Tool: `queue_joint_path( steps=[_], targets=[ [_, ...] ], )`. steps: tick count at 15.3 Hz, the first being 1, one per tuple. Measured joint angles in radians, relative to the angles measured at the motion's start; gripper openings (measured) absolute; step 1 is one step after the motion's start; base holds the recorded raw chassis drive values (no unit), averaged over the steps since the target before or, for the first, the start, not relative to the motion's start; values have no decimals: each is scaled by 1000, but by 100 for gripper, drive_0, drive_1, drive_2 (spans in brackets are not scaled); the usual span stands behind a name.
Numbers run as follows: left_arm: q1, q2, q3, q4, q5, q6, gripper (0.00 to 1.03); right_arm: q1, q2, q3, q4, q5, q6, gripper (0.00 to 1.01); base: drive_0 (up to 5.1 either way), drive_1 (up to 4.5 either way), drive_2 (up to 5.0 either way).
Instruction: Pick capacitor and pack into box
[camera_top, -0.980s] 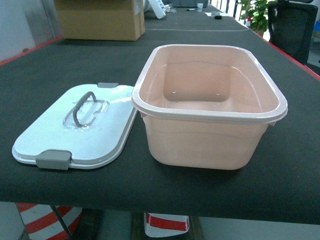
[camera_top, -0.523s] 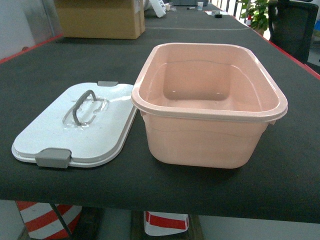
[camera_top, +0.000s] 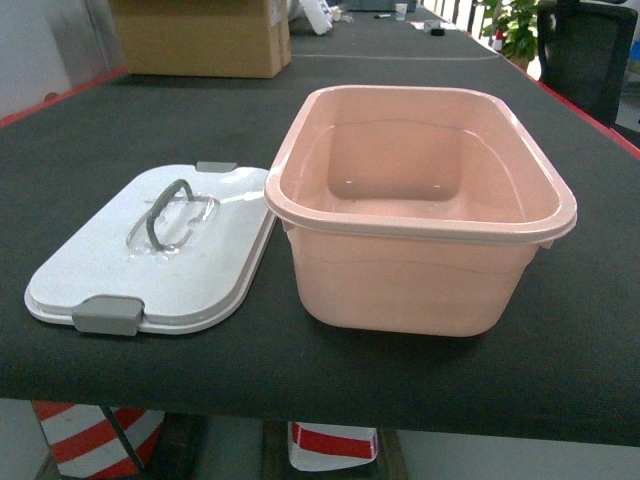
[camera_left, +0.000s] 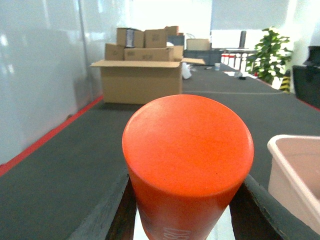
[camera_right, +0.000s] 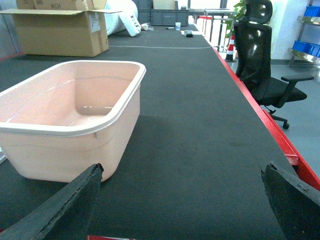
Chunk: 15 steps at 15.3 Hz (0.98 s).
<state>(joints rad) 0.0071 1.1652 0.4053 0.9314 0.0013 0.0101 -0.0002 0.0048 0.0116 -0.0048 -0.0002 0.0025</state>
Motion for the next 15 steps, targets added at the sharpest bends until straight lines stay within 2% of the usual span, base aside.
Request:
queue_joint_path(
  steps=[1,3,6,8,10,13,15],
  targets=[
    [-50,159,129,21,3,3,41,0,0,0,0,0,0,98,0,0,0],
    [-188,471,418,-102,8,-7,41,0,0,0,0,0,0,98,0,0,0],
    [-381,717,747,-237,-3,-24,41,0,0,0,0,0,0,98,0,0,0],
    [-456,800,888,-291,-10,-34,41,0,0,0,0,0,0,98,0,0,0],
    [-480,832,893,-288,-3,-37,41,0,0,0,0,0,0,98,0,0,0],
    [-483,837,880,-264,-5,-37,79,0,0,0,0,0,0,98,0,0,0],
    [-483,837,880,-265,-5,-37,100,0,0,0,0,0,0,98,0,0,0]
  ],
)
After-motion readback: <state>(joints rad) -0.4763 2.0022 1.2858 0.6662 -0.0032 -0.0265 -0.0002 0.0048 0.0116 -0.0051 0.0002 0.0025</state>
